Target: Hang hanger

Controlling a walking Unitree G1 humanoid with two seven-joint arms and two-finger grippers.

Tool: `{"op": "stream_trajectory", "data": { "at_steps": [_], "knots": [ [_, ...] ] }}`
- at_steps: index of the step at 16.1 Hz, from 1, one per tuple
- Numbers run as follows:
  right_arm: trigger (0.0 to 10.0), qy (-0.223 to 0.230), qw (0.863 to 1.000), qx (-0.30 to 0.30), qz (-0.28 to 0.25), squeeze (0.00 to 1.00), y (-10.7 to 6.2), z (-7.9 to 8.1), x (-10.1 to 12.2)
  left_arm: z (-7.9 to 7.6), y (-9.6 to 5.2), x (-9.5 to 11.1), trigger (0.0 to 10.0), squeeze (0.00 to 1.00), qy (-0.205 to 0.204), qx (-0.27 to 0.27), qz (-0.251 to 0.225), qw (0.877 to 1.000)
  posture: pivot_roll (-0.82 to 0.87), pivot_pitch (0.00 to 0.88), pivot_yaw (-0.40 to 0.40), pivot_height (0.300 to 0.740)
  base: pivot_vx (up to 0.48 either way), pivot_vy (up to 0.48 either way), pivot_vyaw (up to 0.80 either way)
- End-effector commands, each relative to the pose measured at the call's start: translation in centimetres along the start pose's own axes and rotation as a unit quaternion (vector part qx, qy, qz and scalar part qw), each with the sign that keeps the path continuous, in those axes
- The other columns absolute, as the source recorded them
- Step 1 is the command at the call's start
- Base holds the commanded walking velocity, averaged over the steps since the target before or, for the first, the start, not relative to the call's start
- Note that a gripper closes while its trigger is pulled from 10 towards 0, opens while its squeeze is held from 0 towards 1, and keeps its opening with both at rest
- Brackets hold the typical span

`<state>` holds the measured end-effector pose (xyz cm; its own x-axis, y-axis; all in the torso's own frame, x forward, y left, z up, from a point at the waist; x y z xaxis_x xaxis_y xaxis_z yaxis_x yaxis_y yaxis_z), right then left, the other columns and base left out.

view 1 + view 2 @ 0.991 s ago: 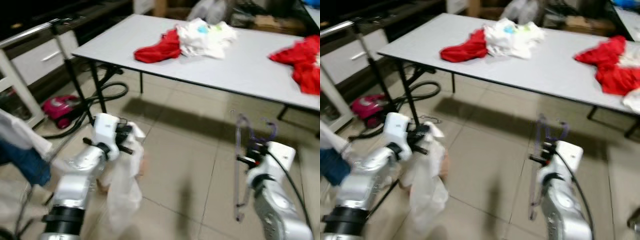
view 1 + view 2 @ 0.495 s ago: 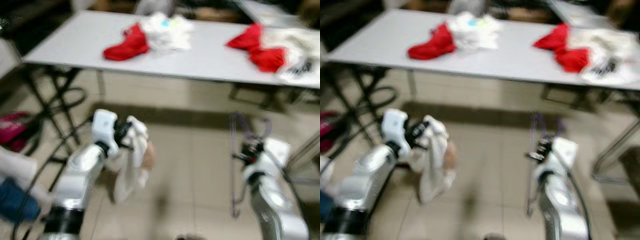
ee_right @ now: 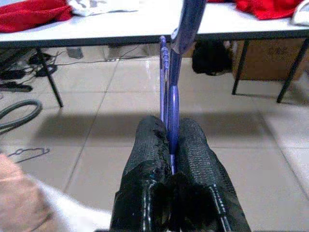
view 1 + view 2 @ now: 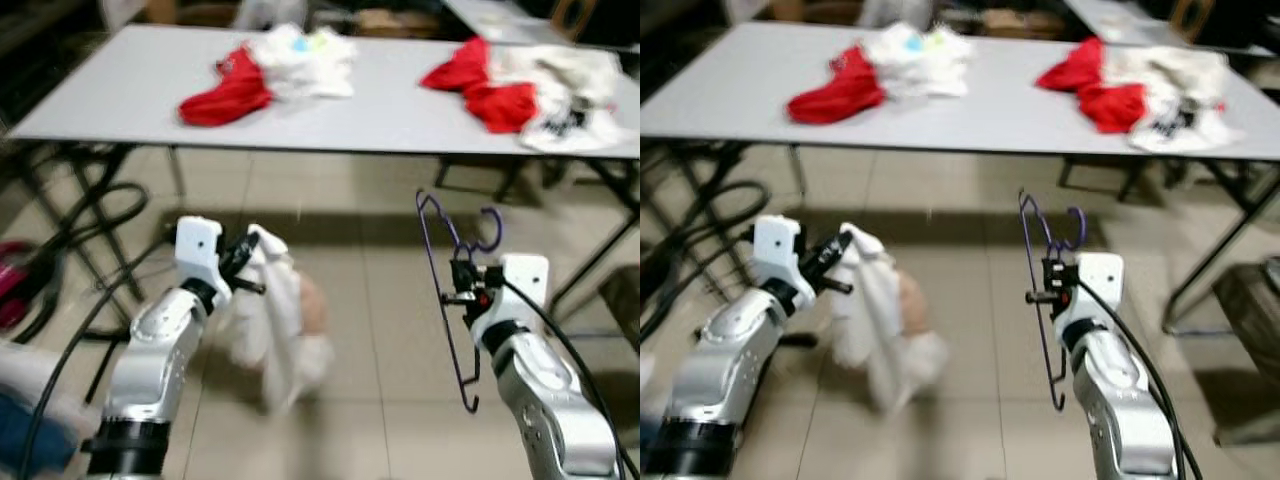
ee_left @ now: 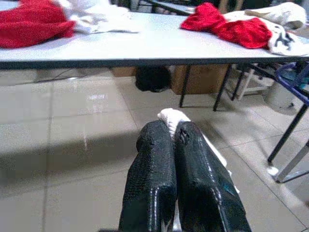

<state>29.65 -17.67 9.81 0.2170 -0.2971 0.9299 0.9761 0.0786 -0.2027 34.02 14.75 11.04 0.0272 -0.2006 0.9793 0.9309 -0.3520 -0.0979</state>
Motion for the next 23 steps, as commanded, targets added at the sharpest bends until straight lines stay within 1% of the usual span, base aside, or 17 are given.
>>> {"op": "stream_trajectory", "data": {
  "at_steps": [1, 4, 5, 6, 8, 9, 11, 12, 13, 14, 15, 16, 17, 18, 19, 21, 23],
  "knots": [
    [10.0, -0.016, 1.000, -0.010, -0.015, 0.00, -0.1, -1.0, 1.1, -0.4, 0.6, 1.8, 10.0, 0.00, 0.005, -0.003, -0.030, 1.000, 0.01, 0.000, -0.033, 0.740, 0.379, 0.000, -0.76],
    [10.0, -0.024, 0.999, 0.002, -0.024, 0.00, -0.2, -1.0, 1.6, -0.4, 0.8, 2.2, 10.0, 0.00, 0.004, -0.001, -0.035, 0.999, 0.01, 0.000, -0.032, 0.740, 0.384, 0.000, 0.00],
    [10.0, -0.041, 0.999, 0.025, -0.026, 0.00, -0.2, -0.6, 1.9, -0.3, 0.8, 2.3, 10.0, 0.00, 0.004, -0.001, -0.036, 0.999, 0.01, 0.000, -0.032, 0.740, 0.382, 0.000, 0.00],
    [10.0, -0.046, 0.998, 0.037, -0.025, 0.00, -0.2, -0.4, 2.1, -0.2, 0.9, 2.4, 10.0, 0.00, 0.005, 0.000, -0.037, 0.999, 0.00, 0.000, -0.028, 0.740, 0.386, 0.000, 0.00],
    [10.0, -0.063, 0.993, 0.091, -0.032, 0.00, -0.5, 0.3, 3.4, 0.3, 1.0, 2.9, 10.0, 0.00, 0.008, 0.007, -0.042, 0.999, 0.00, 0.000, -0.031, 0.740, 0.384, 0.000, 0.00],
    [10.0, -0.065, 0.993, 0.098, -0.033, 0.00, -0.5, 0.3, 3.6, 0.4, 1.0, 3.0, 10.0, 0.00, 0.008, 0.009, -0.044, 0.999, 0.00, 0.000, -0.031, 0.740, 0.386, 0.000, 0.00],
    [10.0, -0.060, 0.984, 0.165, -0.031, 0.00, -1.1, 1.8, 4.5, 1.1, 0.9, 3.5, 10.0, 0.00, 0.010, 0.020, -0.049, 0.999, 0.01, 0.000, -0.038, 0.740, 0.382, 0.000, 0.00],
    [10.0, -0.063, 0.976, 0.205, -0.024, 0.00, -1.7, 2.7, 4.7, 1.5, 0.9, 3.9, 10.0, 0.00, 0.014, 0.024, -0.053, 0.998, 0.01, 0.000, -0.038, 0.740, 0.382, 0.000, 0.00],
    [10.0, -0.075, 0.965, 0.250, -0.011, 0.00, -2.6, 3.4, 4.9, 1.9, 1.1, 4.9, 10.0, 0.00, 0.018, 0.029, -0.064, 0.997, 0.01, 0.000, -0.044, 0.740, 0.390, 0.000, 0.00],
    [10.0, -0.087, 0.957, 0.278, 0.002, 0.00, -3.2, 3.7, 5.1, 2.2, 1.4, 5.7, 10.0, 0.00, 0.022, 0.029, -0.075, 0.997, 0.02, 0.000, -0.047, 0.740, 0.401, 0.000, 0.00],
    [10.0, -0.096, 0.942, 0.321, 0.029, 0.00, -4.3, 3.8, 5.5, 2.4, 2.1, 7.4, 10.0, 0.00, 0.029, 0.022, -0.093, 0.995, 0.02, 0.000, -0.047, 0.740, 0.401, 0.000, 0.00],
    [10.0, -0.102, 0.932, 0.344, 0.046, 0.00, -5.0, 3.8, 5.8, 2.5, 2.5, 8.4, 10.0, 0.00, 0.033, 0.017, -0.101, 0.994, 0.02, 0.000, -0.047, 0.740, 0.401, 0.000, 0.00],
    [10.0, -0.108, 0.927, 0.354, 0.056, 0.00, -5.4, 3.6, 5.9, 2.6, 2.7, 8.8, 10.0, 0.00, 0.036, 0.016, -0.105, 0.994, 0.02, 0.000, -0.045, 0.740, 0.398, 0.000, 0.00],
    [10.0, -0.123, 0.916, 0.373, 0.083, 0.00, -6.4, 3.1, 6.1, 2.8, 3.2, 9.7, 10.0, 0.00, 0.037, 0.012, -0.113, 0.993, 0.02, 0.000, -0.042, 0.740, 0.394, 0.000, 0.00],
    [10.0, -0.129, 0.909, 0.384, 0.096, 0.00, -7.0, 3.0, 6.2, 2.9, 3.5, 10.2, 10.0, 0.00, 0.036, 0.011, -0.117, 0.992, 0.01, 0.000, -0.038, 0.740, 0.390, 0.000, 0.00],
    [10.0, -0.154, 0.883, 0.417, 0.152, 0.00, -8.4, 2.8, 5.9, 3.1, 4.8, 12.1, 10.0, 0.00, 0.026, 0.003, -0.135, 0.990, 0.00, 0.000, -0.024, 0.740, 0.392, 0.000, 0.00],
    [10.0, -0.162, 0.872, 0.431, 0.169, 0.00, -8.4, 3.3, 5.4, 2.8, 5.3, 12.9, 10.0, 0.00, 0.026, -0.005, -0.145, 0.989, 0.00, 0.000, -0.023, 0.740, 0.392, 0.000, 0.00]
  ]
}}
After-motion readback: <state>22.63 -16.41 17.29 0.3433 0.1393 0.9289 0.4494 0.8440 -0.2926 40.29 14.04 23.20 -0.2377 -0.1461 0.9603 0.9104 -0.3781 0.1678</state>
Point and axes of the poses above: a point about 5 cm out from each wrist's last joint towards the gripper, its own y axis pointing out of the wrist towards the gripper, its own x axis along the axis of the wrist's last joint, z = x × y, the point moved 5 cm from there along y, pointing out of the wrist towards the gripper, and after that the axes turned 14 degrees about y, right-handed, at the moved point
